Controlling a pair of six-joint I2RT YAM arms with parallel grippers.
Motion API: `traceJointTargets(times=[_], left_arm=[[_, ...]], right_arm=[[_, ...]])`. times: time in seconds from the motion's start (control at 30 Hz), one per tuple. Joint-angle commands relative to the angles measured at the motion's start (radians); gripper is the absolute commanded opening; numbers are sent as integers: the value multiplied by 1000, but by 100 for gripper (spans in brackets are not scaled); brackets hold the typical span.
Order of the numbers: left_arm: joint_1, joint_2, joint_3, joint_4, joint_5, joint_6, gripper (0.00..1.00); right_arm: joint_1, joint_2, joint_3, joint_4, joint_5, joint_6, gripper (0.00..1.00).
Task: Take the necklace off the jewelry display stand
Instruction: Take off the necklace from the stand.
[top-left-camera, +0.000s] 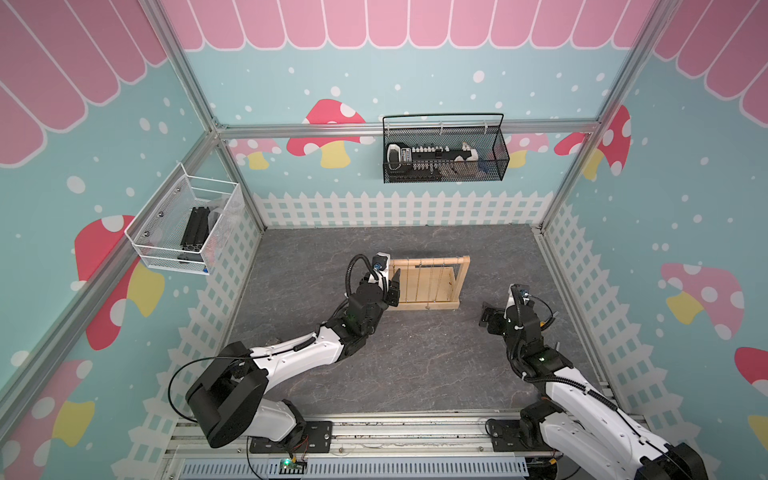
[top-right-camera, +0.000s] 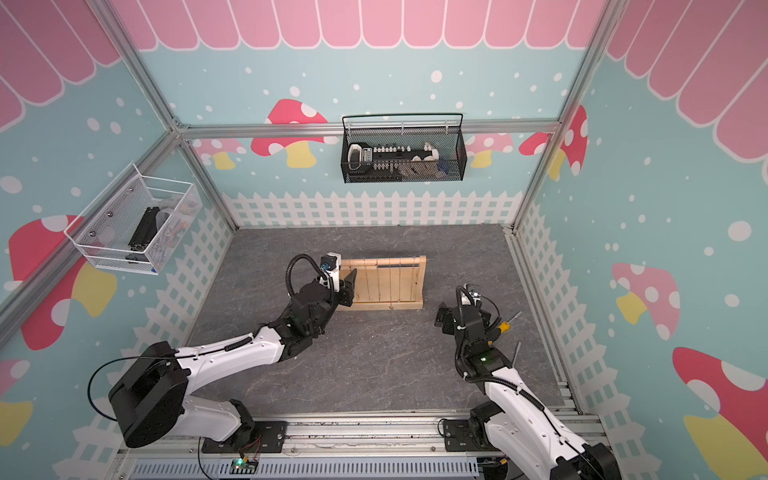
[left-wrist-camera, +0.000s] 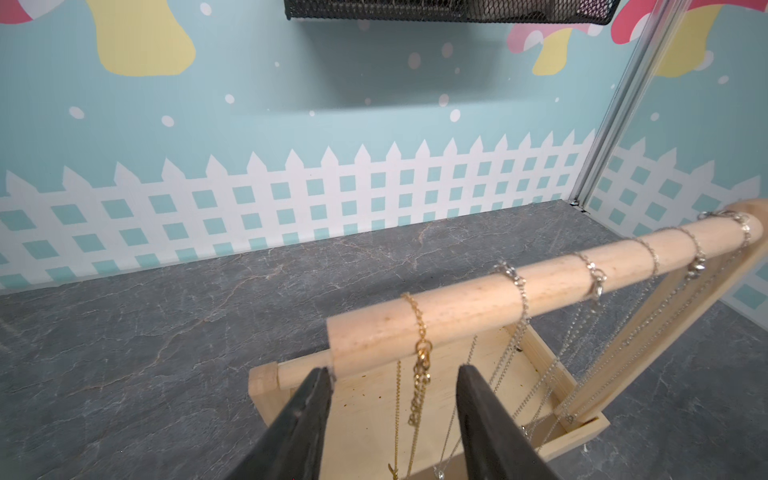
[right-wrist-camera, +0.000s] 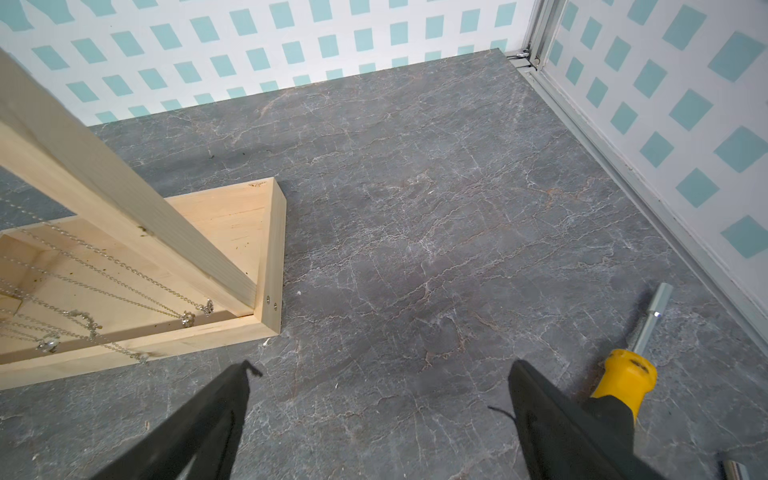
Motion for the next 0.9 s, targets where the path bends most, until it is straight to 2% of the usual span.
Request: traceJointTargets(times=[0.0,0.2,0.4,0.57,0.87], left_arm=[[4,16,28,29,44,-29,51],[4,21,42,14,9,-30,46],[6,22,64,-17,-17,-20,24],[10,20,61,-19,-8,-22,1],[15,-71,52,-85,1,-12,0]], right_arm=[[7,2,13,15,0,23,98],[7,-7,11,14,6,23,98],[8,-2,12,14,3,23,98],[7,-3,11,14,6,22,98],[6,-5,14,14,5,20,98]])
